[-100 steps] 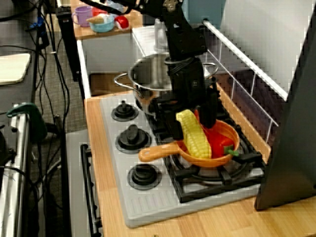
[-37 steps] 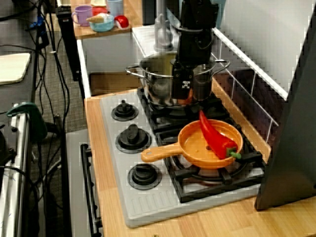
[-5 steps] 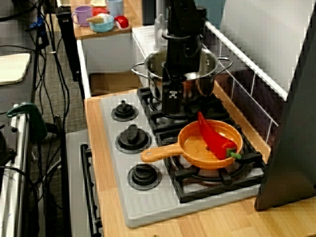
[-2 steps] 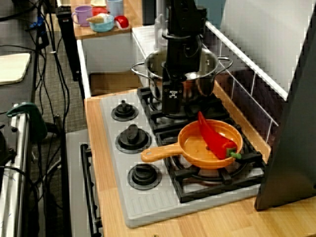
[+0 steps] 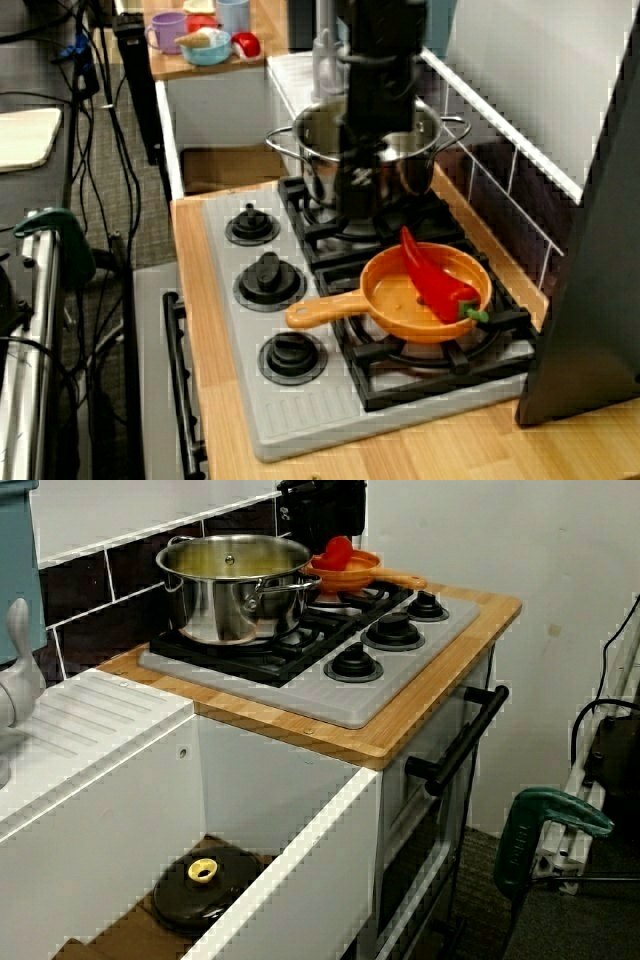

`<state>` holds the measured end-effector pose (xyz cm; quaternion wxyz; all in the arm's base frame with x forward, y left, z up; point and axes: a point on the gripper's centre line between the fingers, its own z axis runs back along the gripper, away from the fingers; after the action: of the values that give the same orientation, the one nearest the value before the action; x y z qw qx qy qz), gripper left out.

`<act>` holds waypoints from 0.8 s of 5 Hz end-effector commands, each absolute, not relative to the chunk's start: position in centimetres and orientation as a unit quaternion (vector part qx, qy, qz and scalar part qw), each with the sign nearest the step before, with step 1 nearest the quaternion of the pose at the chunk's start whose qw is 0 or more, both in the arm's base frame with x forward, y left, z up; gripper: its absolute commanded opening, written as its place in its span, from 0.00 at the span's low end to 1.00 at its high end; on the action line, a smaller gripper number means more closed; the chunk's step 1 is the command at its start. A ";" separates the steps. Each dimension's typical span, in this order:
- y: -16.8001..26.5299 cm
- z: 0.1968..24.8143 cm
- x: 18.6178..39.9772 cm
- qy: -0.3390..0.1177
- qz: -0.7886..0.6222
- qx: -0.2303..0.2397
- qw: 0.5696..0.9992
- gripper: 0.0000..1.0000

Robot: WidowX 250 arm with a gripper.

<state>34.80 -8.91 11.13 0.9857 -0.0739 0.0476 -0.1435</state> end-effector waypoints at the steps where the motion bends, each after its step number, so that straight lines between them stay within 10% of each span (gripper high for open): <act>1: -9.9 15.4 34.6 0.033 -0.168 -0.104 0.980 1.00; 4: -11.5 15.7 33.8 0.027 -0.362 -0.115 0.925 1.00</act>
<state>34.35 -11.02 13.54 0.9254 -0.1194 0.0547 -0.3556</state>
